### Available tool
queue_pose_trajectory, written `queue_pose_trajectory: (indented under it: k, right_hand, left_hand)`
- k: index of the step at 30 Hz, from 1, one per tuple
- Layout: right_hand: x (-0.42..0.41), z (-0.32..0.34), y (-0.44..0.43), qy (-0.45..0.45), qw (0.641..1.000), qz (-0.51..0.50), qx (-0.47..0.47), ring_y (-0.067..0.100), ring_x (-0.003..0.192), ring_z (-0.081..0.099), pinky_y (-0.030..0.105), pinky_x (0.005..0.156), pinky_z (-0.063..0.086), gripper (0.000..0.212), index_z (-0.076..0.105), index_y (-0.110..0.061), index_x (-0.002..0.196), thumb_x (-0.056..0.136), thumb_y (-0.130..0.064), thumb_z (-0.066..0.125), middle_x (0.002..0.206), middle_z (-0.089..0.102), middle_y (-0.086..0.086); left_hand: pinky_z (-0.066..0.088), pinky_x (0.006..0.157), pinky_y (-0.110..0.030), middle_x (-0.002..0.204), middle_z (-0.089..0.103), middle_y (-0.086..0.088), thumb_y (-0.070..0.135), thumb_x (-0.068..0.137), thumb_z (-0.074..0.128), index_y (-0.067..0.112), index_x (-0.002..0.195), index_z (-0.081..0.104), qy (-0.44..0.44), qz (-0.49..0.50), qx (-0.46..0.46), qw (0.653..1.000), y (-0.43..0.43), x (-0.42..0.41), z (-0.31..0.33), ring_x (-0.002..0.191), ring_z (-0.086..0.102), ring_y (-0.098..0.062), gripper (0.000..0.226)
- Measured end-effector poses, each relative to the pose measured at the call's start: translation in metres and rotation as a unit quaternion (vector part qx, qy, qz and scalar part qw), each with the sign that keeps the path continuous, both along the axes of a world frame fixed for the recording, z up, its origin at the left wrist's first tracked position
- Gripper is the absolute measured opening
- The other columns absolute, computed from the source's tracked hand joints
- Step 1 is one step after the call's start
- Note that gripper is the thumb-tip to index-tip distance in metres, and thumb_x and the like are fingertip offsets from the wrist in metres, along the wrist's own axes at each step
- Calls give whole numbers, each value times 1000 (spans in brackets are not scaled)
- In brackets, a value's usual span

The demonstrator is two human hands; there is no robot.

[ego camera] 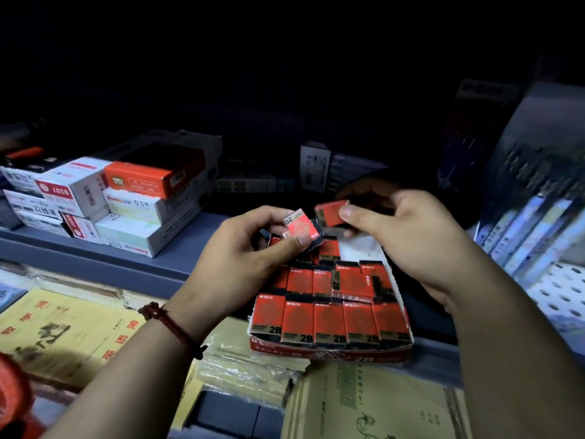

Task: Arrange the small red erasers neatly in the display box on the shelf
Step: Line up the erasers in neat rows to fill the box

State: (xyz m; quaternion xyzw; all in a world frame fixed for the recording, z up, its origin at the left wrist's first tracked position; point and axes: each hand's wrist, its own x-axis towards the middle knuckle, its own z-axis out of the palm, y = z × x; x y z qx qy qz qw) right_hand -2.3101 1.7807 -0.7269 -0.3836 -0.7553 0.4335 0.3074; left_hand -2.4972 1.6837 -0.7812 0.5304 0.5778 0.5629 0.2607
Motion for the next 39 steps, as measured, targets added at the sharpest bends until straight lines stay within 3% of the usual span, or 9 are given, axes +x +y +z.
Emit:
queue_pose_trajectory:
  k: [3,6,8,13,17,24,33,36,39]
  right_hand:
    - [2,-1,2,-43,999,-22,4,24,85,73,36,81,57,12,76,-20,100,98,-24,64,86,77,7]
    - [4,0,6,-73,995,-56,36,17,57,61,26,52,50,10,74,-24,99,95,-31,69,72,70,4]
    - [8,2,9,-92,991,-78,58,16,58,60,27,50,46,12,73,-23,94,92,-35,72,72,69,3]
    - [10,0,10,-145,985,-70,68,-8,49,56,6,39,34,6,67,-25,90,93,-23,72,71,70,-6]
    - [9,-2,8,-140,986,-69,54,3,58,65,11,45,40,12,70,-20,79,86,-21,80,73,75,-1]
    - [9,-5,3,-149,986,-49,56,4,76,72,32,83,59,14,78,-31,73,85,-24,81,74,75,-15]
    - [2,-7,-1,-196,969,-65,134,3,71,68,35,75,60,16,77,-32,78,90,-25,71,71,72,-16]
    - [2,-8,-1,-244,956,-59,149,5,69,67,36,73,60,18,75,-32,79,93,-28,65,69,71,-14]
    - [1,-8,2,-227,964,-48,127,9,66,68,35,67,59,21,73,-29,80,97,-29,61,71,73,-9]
  left_hand:
    - [56,77,-43,95,76,-2,34,83,76,26,104,76,4,-2,-2,1000,0,0,-1,80,70,-26,23]
    - [51,70,-31,93,75,1,33,85,76,27,104,76,5,-1,-1,1000,0,0,-1,72,66,-12,19]
    - [54,74,-34,91,74,2,36,86,72,26,104,75,2,5,-3,1000,0,1,-2,80,71,-18,21]
    - [50,76,-30,88,72,1,36,93,68,27,102,75,13,21,-4,1000,1,2,-3,80,67,-10,15]
    - [54,77,-39,91,73,-3,35,93,68,26,102,75,17,19,-4,1000,1,3,-2,89,70,-26,14]
    - [52,73,-28,87,73,4,36,92,69,28,100,75,19,25,-3,999,2,1,-3,85,71,-22,13]
    - [51,71,-24,81,71,11,37,92,70,29,99,75,19,25,2,999,2,0,-4,76,68,-12,12]
    - [50,68,-34,80,69,9,36,91,71,32,113,72,22,28,8,999,3,1,-3,71,63,-25,22]
    - [47,67,-27,79,66,12,36,90,71,38,125,68,24,32,13,999,3,1,-2,68,56,-12,36]
